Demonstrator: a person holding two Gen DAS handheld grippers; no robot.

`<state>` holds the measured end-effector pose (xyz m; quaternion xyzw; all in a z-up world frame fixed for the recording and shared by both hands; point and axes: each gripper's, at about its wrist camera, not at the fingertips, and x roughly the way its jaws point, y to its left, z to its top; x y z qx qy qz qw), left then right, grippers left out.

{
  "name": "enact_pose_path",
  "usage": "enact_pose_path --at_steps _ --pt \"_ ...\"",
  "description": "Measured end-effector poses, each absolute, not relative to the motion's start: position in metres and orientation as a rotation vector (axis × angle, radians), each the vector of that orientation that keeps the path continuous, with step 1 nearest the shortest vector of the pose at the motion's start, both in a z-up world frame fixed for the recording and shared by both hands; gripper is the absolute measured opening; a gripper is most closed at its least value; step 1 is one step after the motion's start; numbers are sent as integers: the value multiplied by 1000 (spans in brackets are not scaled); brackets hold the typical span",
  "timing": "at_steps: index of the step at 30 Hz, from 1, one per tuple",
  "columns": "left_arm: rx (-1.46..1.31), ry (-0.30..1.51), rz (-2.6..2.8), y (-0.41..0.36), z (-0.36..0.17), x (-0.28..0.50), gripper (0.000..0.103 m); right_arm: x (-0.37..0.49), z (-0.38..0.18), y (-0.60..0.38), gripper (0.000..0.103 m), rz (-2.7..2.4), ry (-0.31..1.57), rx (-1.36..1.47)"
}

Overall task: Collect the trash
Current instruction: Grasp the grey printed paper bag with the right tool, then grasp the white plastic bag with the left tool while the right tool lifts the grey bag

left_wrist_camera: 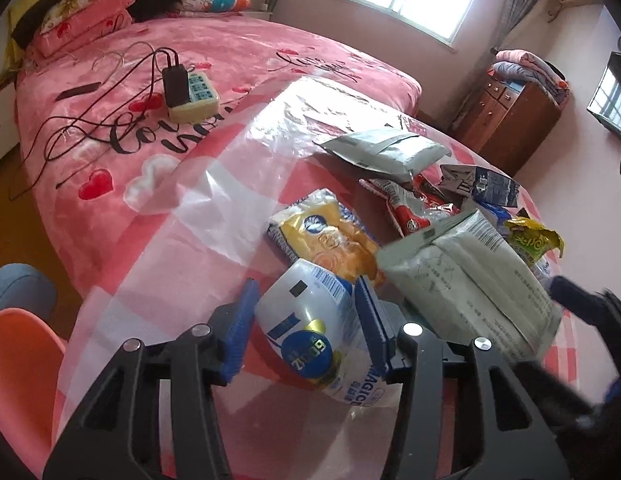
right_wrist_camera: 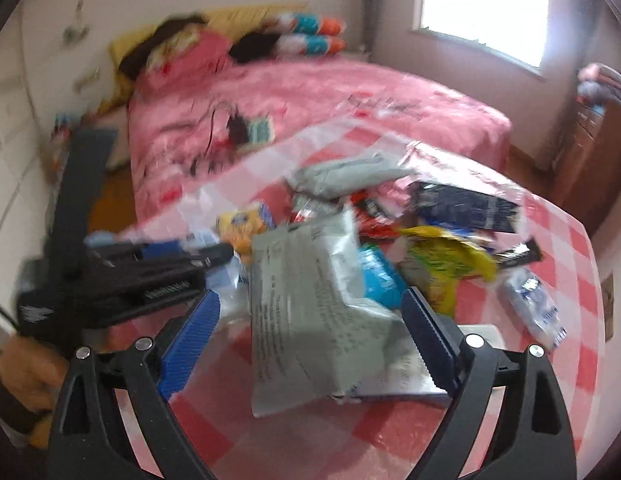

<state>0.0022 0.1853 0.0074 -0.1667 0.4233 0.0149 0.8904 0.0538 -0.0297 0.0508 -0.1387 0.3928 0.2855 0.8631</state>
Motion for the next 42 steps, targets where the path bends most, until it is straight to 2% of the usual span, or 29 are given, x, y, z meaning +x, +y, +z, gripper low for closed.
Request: enact_pose_path --at_steps 4,9,14,17,33,42 --pt "-354 887 -22 191 5 0 50 54 29 -11 91 550 840 -430" --pt "-339 890 -100 191 5 -8 51 57 19 -20 90 527 862 -406" --pt "-295 871 -156 188 4 -21 73 58 22 -38 86 531 884 -291" --pt "-298 870 -169 189 5 -26 80 55 25 -46 83 535 883 -234" --pt "-407 931 -45 172 8 -56 83 -5 39 -105 81 435 812 -63" --pt "-304 970 133 143 6 -28 84 -41 45 -123 82 430 753 -27"
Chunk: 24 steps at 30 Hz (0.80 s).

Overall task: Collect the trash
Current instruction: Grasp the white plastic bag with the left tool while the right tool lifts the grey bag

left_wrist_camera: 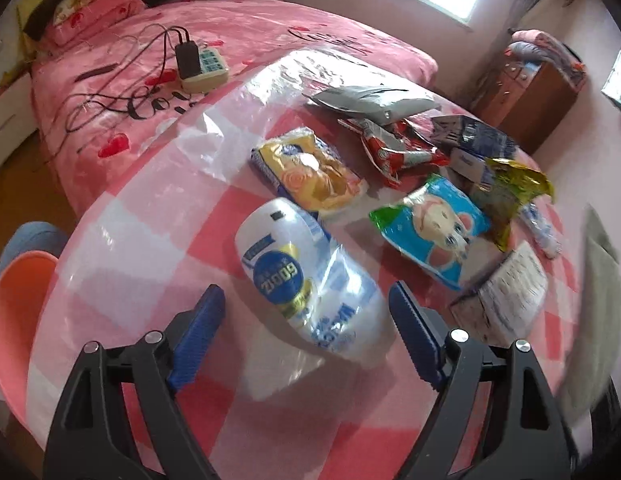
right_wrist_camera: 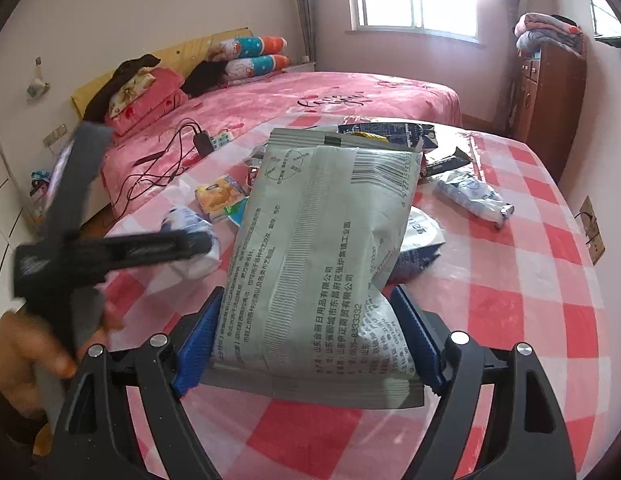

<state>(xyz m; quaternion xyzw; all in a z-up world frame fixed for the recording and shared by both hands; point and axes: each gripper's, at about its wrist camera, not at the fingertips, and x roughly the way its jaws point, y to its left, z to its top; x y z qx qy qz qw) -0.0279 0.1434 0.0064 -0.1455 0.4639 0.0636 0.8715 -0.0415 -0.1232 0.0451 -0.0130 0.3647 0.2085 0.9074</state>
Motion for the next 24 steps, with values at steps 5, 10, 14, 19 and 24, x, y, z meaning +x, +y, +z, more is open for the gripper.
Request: enact_pose_path --at_steps 5,10,14,19,24 --pt "-208 970 205 135 3 -9 84 -50 44 -133 82 443 743 4" --pt "-146 948 222 132 1 -11 82 -53 42 -139 82 466 744 24" --pt "-150 925 199 135 1 -17 80 -53 39 -138 82 480 748 20" --pt "-155 907 168 137 1 -27 79 -52 36 -135 82 487 758 17" --pt "-190 899 124 149 2 -40 77 -50 36 -127 82 497 771 12"
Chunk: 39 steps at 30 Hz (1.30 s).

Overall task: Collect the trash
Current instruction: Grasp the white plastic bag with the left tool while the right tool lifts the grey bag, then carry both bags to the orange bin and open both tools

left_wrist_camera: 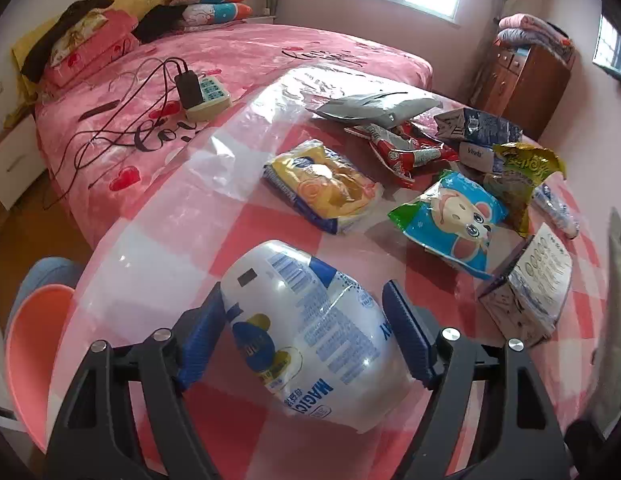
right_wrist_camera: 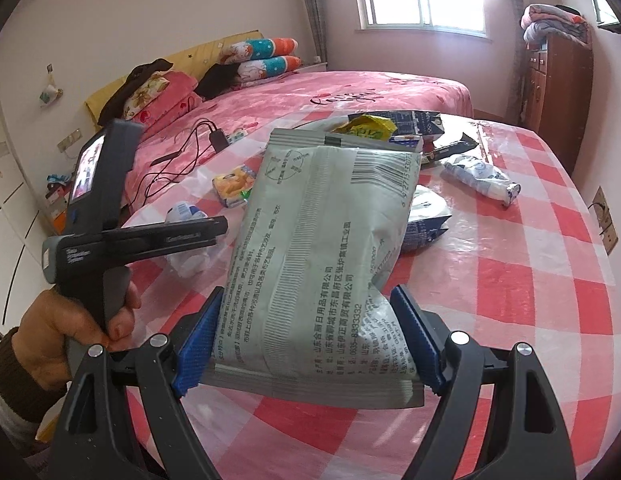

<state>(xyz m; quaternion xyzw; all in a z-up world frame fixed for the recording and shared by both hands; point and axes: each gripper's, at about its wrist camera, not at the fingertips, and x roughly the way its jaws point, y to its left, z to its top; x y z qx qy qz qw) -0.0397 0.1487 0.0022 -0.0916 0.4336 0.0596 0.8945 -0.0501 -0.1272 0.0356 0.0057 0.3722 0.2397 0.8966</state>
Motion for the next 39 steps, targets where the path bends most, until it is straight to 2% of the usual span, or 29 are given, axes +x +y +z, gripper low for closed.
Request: enact_pose_path --at_steps 19,28,34,39 --pt "-304 828 40 209 23 -88 76 -53 32 -56 81 635 847 -41" --pt "-351 776 136 277 37 -126 76 -64 45 22 81 795 843 -124" --pt "-396 771 248 334 25 -150 76 -72 48 88 82 928 828 -198" --pt "-450 795 342 380 -7 -166 76 -70 45 145 83 1017 825 -241"
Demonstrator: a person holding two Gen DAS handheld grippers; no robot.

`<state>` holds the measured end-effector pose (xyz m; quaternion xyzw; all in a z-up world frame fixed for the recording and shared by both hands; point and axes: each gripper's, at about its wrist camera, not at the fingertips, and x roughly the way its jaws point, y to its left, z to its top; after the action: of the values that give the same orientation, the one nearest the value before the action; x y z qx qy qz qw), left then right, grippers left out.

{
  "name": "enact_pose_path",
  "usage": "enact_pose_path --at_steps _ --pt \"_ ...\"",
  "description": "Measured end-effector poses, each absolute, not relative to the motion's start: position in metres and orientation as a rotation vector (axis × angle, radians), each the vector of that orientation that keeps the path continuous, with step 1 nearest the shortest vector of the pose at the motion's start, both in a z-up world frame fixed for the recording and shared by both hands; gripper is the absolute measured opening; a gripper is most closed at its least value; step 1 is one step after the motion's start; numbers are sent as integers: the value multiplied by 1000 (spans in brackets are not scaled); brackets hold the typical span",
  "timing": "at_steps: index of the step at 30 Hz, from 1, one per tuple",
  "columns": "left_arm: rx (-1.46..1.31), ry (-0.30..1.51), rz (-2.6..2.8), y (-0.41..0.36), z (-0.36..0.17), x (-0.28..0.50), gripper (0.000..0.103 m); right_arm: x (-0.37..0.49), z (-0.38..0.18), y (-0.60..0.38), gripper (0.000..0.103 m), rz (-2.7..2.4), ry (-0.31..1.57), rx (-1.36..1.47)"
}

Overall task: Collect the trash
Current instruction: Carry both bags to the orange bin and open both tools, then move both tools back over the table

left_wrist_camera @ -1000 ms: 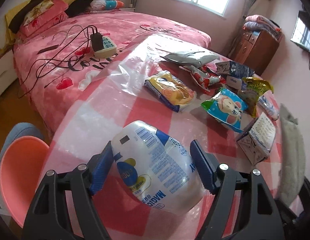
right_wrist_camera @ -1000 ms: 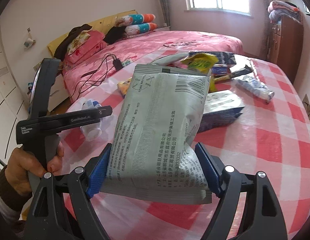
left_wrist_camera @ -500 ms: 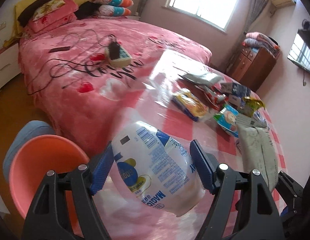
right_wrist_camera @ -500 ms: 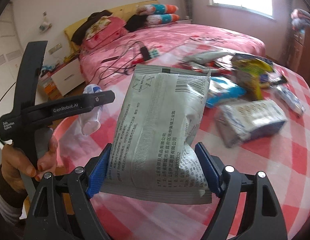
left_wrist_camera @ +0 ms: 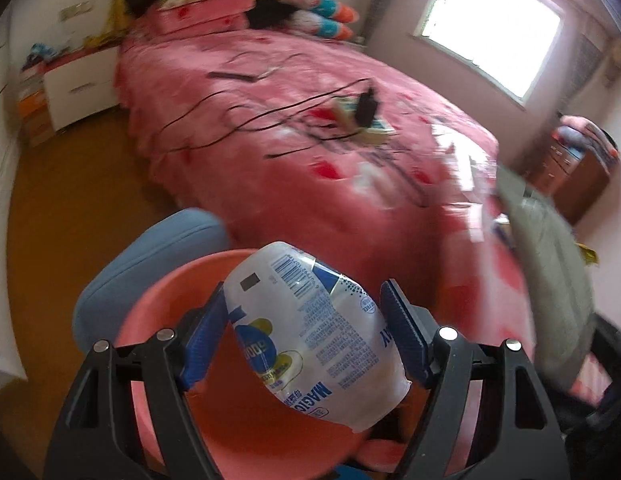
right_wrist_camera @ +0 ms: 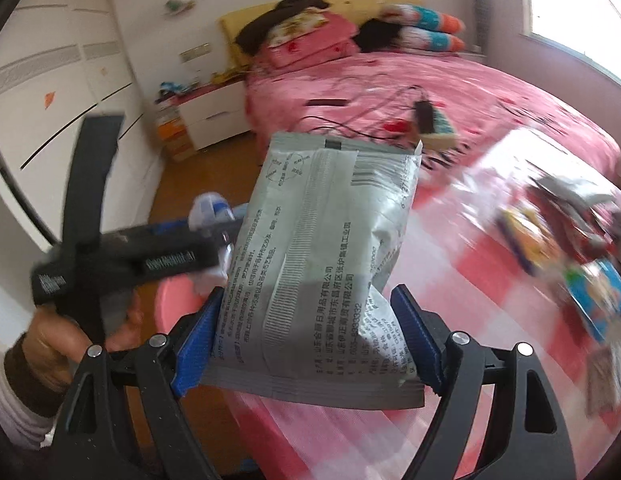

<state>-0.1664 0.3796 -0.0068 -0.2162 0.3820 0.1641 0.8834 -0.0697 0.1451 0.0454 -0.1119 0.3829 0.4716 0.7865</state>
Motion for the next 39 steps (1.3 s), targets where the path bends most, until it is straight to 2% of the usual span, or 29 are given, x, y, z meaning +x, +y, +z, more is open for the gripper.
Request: enact_pose_path --at_steps 3,5,12,24,39 --pt "-465 827 374 397 -29 -172 77 -68 36 177 86 1078 844 -262" --pt "-469 850 397 405 -42 -174 83 -66 29 191 91 1076 852 -270" --pt "-450 864 441 422 -61 -187 88 -56 26 190 91 1048 860 -201" --pt "-393 793 379 406 -41 -184 92 -36 25 144 91 963 876 -67" --pt "-327 754 313 364 -7 -171 95 -42 33 90 91 907 789 -47"
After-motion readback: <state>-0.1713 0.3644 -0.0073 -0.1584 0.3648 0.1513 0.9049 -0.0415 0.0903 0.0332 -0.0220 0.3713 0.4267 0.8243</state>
